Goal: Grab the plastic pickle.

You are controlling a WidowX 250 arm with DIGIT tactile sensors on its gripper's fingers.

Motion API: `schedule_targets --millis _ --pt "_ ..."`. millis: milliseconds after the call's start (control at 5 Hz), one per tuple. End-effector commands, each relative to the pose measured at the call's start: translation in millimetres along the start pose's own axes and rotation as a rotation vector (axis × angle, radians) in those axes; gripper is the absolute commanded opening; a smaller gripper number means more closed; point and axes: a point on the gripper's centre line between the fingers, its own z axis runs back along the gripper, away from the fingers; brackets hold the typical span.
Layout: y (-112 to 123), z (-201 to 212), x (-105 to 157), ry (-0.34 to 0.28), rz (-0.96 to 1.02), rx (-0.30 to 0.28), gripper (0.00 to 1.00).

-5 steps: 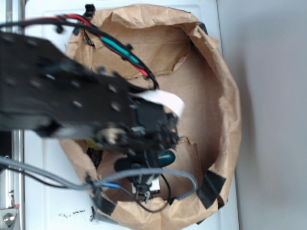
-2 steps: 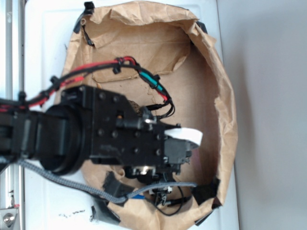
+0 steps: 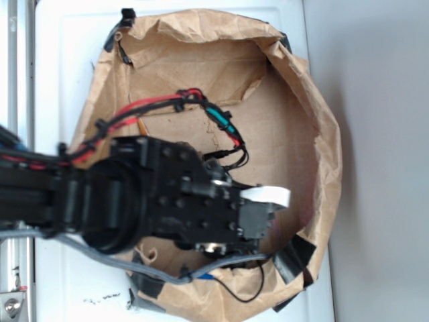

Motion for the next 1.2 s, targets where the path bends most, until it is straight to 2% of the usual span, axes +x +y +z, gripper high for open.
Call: schedule_targets --millis 0,200,600,800,1000 --pt "7.0 5.1 4.2 -0.019 -0.014 -0.021 0.00" --pt "13.4 20.7 13.2 -0.055 -0.007 -0.041 0.00" --pt "45.4 95.2 44.5 -0.191 0.001 -0.154 0.00" --pt "41.9 120.6 56.0 -0.220 -0.034 -0.118 0.00" --pt "41.8 138.4 58.9 -0.253 -0.069 -0.123 0.00"
